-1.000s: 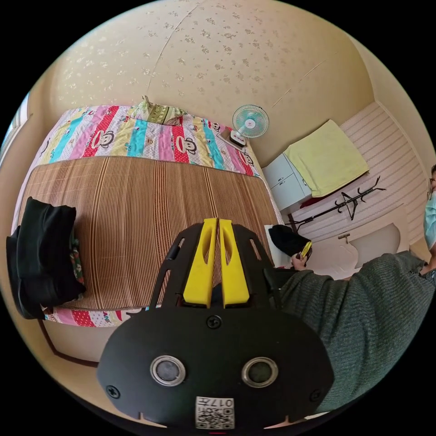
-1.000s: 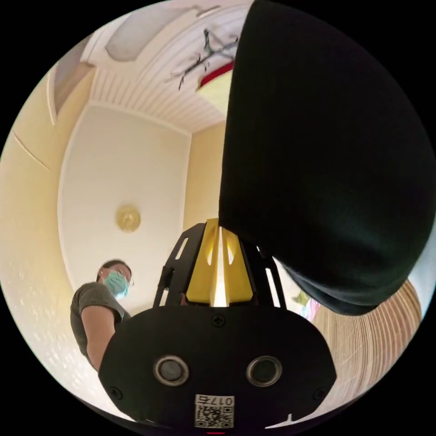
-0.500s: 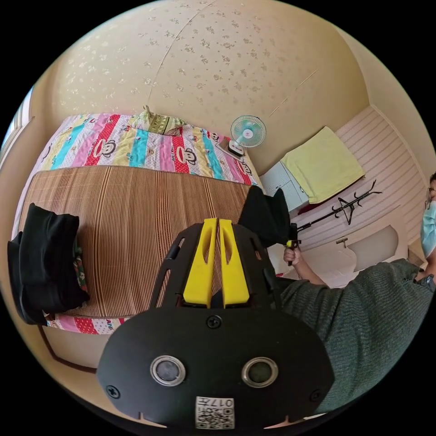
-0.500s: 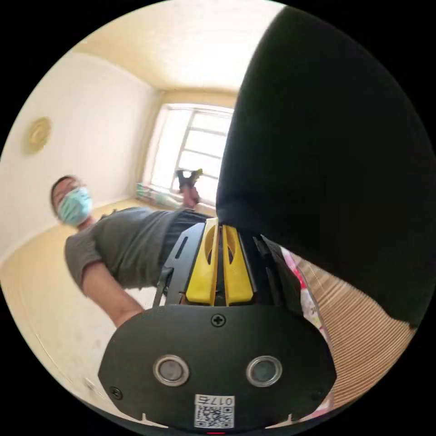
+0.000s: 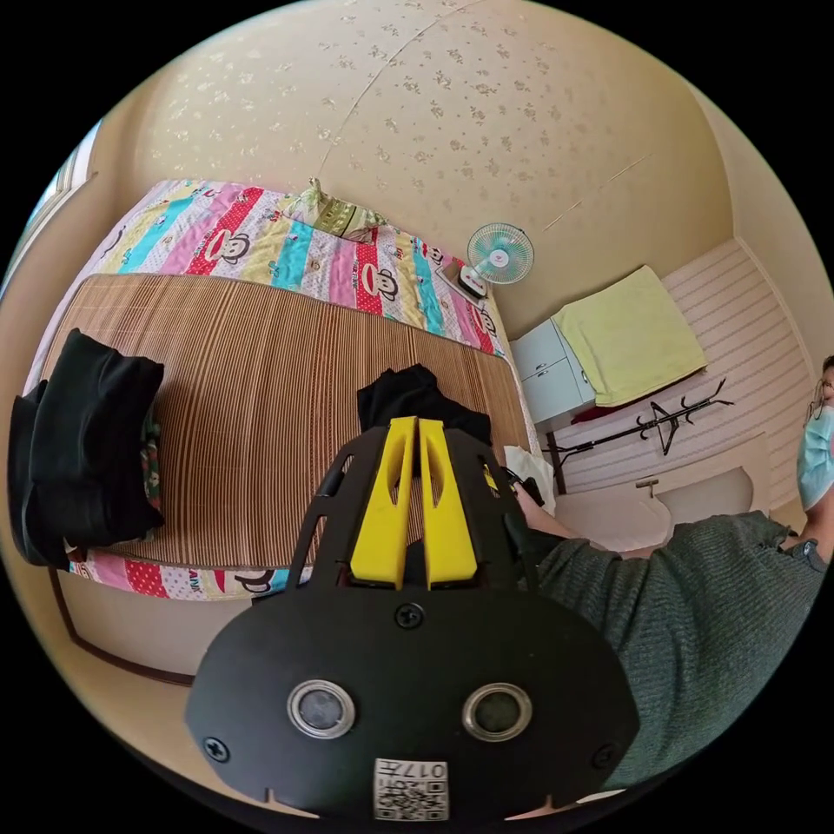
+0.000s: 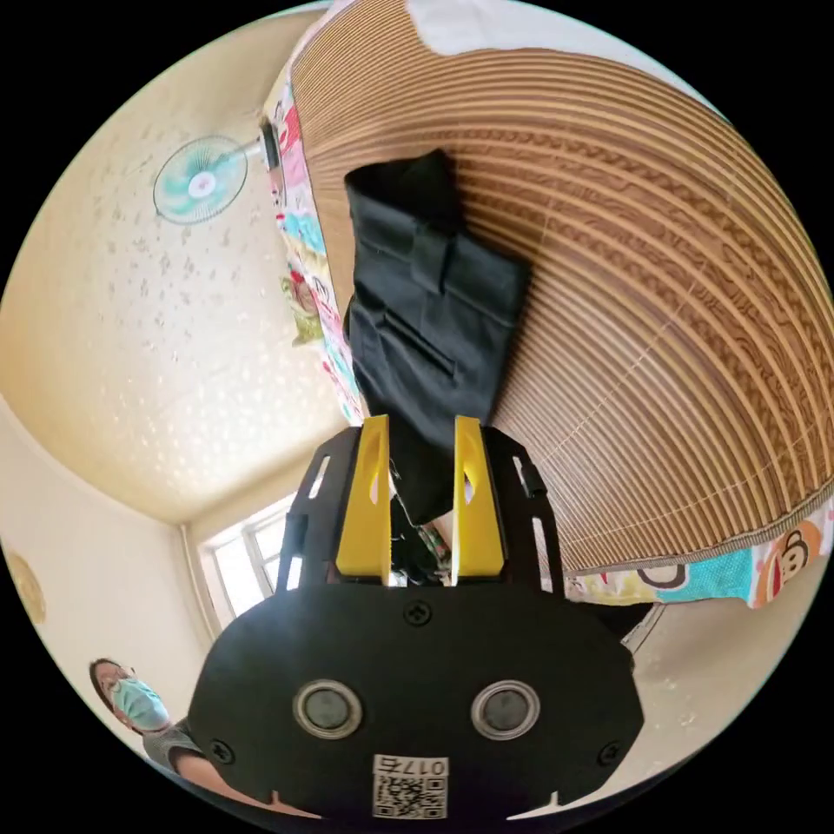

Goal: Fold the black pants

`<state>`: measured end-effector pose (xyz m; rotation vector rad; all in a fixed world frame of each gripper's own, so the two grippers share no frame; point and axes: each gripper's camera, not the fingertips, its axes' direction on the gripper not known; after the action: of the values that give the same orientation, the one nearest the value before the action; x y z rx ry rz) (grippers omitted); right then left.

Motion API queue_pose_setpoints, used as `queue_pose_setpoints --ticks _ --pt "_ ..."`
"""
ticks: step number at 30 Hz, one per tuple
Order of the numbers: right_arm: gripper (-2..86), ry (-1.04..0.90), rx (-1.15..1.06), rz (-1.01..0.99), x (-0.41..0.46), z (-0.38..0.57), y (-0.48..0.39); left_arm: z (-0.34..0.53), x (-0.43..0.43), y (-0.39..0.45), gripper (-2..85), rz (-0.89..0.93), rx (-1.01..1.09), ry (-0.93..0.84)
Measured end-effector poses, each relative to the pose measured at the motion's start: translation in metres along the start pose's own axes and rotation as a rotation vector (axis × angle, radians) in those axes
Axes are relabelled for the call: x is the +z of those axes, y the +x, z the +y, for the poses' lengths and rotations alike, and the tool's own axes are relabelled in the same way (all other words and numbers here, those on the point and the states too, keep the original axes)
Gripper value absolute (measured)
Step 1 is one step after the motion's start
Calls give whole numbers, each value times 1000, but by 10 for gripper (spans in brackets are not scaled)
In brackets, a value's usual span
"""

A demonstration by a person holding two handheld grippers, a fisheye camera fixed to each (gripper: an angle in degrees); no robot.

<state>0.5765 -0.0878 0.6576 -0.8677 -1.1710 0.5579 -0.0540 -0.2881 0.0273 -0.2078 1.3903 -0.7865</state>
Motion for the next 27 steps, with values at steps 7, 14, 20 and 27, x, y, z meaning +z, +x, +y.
queue_pose_setpoints --ticks 7,14,20,27 --pt "135 120 228 -40 31 -42 62 7 11 6 -10 -28 -25 23" --pt "79 141 224 43 65 -78 76 9 30 18 -10 -54 -19 18" --pt "20 140 -188 -151 63 -64 32 -6 60 49 0 -126 123 -36" --pt "1 -433 -791 -378 132 -9 -124 -58 189 145 138 -32 459 -318"
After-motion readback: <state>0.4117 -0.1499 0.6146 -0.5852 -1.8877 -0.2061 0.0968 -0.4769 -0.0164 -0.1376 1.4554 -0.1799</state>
